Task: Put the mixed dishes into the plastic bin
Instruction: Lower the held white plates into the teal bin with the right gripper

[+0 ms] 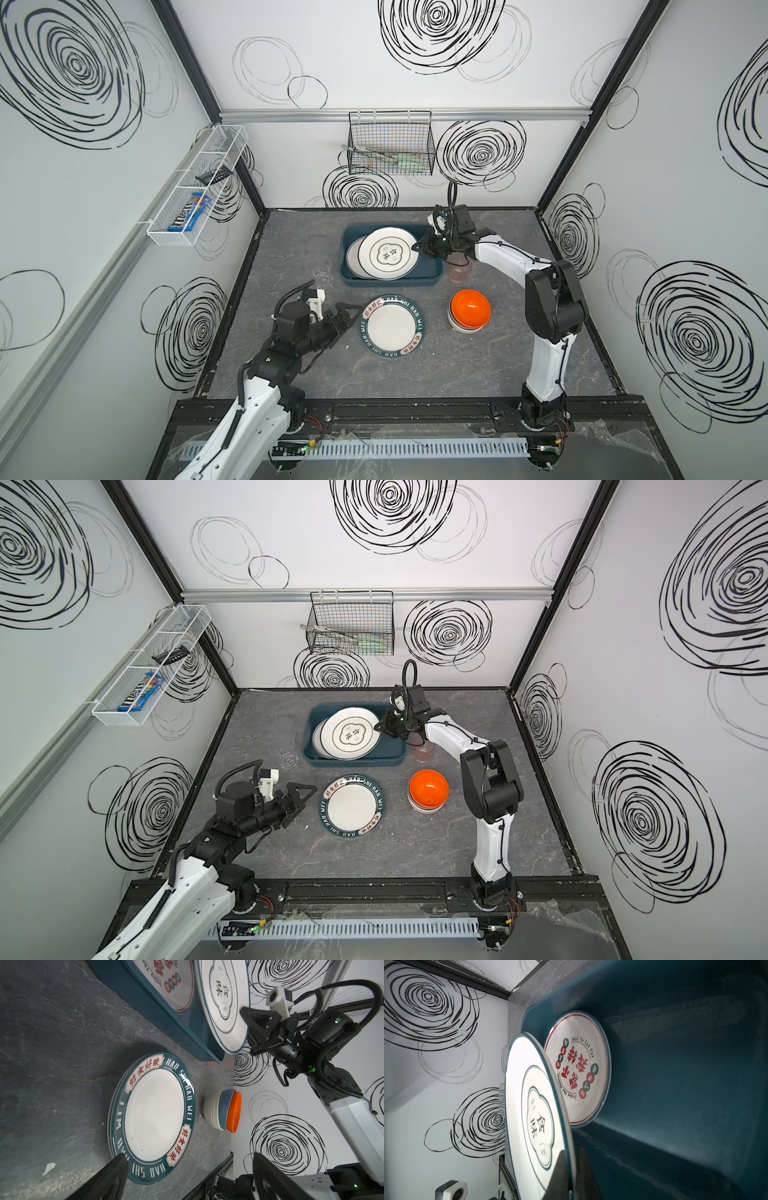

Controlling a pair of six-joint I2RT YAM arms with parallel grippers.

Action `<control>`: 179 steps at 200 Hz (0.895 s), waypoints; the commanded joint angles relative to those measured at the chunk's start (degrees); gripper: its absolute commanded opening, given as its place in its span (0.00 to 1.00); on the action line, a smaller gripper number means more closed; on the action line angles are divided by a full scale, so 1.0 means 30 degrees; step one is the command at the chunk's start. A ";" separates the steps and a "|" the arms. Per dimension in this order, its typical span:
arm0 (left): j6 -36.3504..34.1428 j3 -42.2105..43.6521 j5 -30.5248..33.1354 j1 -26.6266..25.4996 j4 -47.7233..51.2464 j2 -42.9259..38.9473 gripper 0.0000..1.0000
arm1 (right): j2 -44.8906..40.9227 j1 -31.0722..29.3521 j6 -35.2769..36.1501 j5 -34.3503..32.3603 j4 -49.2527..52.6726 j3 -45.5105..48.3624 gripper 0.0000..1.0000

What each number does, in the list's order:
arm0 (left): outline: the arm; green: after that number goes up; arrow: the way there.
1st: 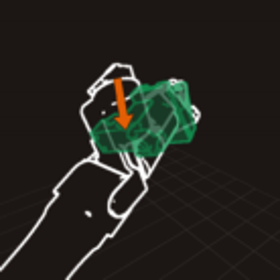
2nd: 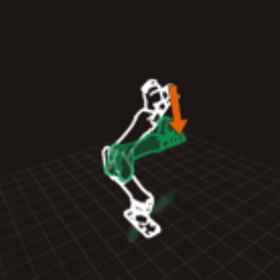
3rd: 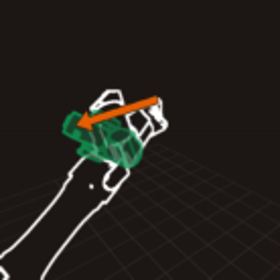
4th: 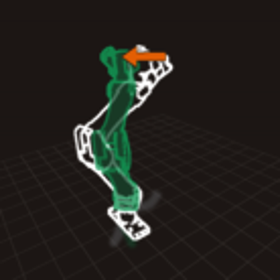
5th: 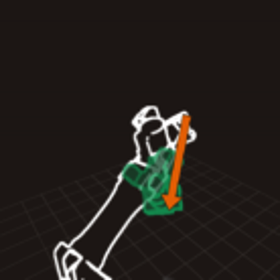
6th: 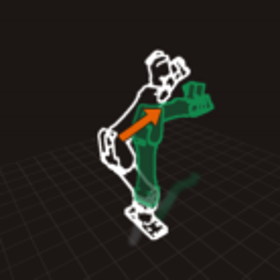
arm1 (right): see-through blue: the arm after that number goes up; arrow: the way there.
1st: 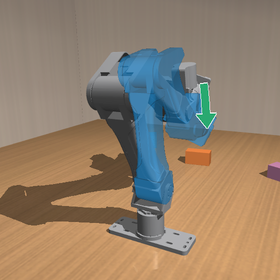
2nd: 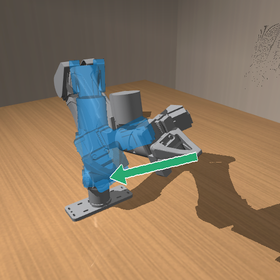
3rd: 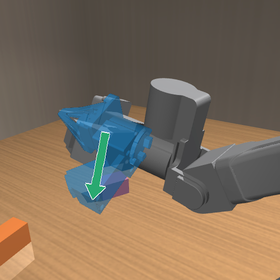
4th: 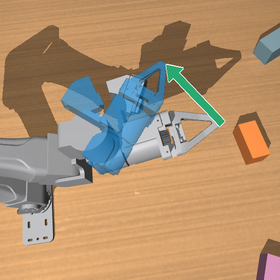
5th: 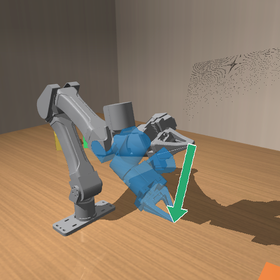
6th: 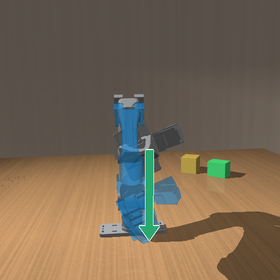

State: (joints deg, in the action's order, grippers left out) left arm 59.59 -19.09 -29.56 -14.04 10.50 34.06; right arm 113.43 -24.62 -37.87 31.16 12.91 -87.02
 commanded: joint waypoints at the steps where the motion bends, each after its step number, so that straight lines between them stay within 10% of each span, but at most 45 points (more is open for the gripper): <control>1: -0.0185 0.0182 -0.0021 0.0169 -0.0288 -0.0193 0.96 | 0.0727 -0.0226 -0.0622 -0.0294 -0.0050 -0.1493 0.00; 179: -0.0236 0.0358 -0.0488 0.1121 0.0007 0.0082 0.96 | 0.6222 -0.1251 -0.1053 -0.2179 0.2073 -0.7730 0.00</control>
State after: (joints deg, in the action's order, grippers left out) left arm 59.59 -18.26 -30.30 -11.18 10.83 34.20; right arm 131.63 -28.27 -40.32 24.67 19.11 -107.44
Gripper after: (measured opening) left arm 0.962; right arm 0.083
